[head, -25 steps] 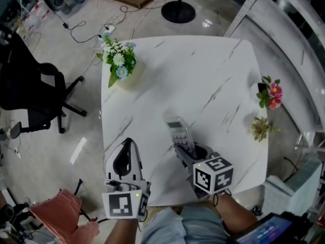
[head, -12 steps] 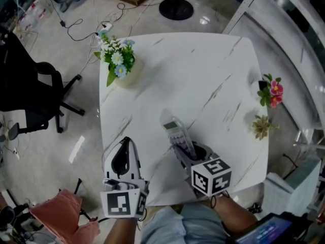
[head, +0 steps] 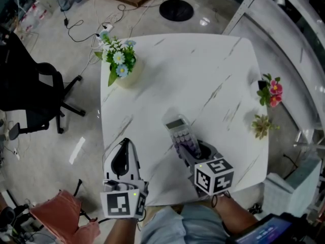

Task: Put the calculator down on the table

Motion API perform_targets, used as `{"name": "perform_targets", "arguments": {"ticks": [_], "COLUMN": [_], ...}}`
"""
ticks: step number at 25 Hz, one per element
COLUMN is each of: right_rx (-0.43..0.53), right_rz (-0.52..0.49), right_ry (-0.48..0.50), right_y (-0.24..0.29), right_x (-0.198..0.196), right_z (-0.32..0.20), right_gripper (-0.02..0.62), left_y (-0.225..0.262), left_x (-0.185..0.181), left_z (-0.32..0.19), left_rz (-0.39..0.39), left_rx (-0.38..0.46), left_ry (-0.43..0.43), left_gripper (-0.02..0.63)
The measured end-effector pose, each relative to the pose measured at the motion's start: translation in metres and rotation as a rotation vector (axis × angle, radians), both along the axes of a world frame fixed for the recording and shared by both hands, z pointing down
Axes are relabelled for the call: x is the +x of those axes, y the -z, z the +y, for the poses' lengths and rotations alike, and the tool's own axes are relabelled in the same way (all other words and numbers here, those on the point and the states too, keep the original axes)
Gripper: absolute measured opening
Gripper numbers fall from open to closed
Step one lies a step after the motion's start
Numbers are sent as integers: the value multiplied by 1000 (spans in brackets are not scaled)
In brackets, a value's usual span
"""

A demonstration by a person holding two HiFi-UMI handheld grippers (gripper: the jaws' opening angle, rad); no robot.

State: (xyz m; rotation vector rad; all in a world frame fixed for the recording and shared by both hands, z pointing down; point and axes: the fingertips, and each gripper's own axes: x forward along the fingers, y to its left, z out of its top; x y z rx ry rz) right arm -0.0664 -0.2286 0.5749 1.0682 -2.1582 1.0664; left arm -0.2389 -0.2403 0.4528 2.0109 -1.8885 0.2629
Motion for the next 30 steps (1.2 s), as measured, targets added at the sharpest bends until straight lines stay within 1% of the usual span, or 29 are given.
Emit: {"name": "perform_targets", "arguments": {"ticks": [3, 8, 14, 18, 21, 24, 27, 30], "right_rx": [-2, -8, -13, -10, -16, -17, -5, 35], "right_rz": [-7, -13, -20, -23, -20, -26, -31, -49], "right_ry": [-13, -33, -60, -70, -72, -67, -61, -73], "right_y": [-1, -5, -10, -13, -17, -21, -17, 3], "right_x": [4, 14, 23, 29, 34, 36, 38, 42], "right_z": [1, 0, -2, -4, -5, -6, -7, -12], "right_gripper": [196, 219, 246, 258, 268, 264, 264, 264], "left_y": [0, 0, 4, 6, 6, 8, 16, 28], "left_x": [2, 7, 12, 16, 20, 24, 30, 37], "left_z": [0, 2, 2, 4, 7, 9, 10, 12], "left_rz": [-3, -12, -15, -23, -29, -25, -33, -31], "left_rx": [-8, 15, -7, 16, -8, -25, 33, 53], "left_ry": [0, -26, -14, -32, -40, -35, -53, -62], "left_gripper": [9, 9, 9, 9, 9, 9, 9, 9]}}
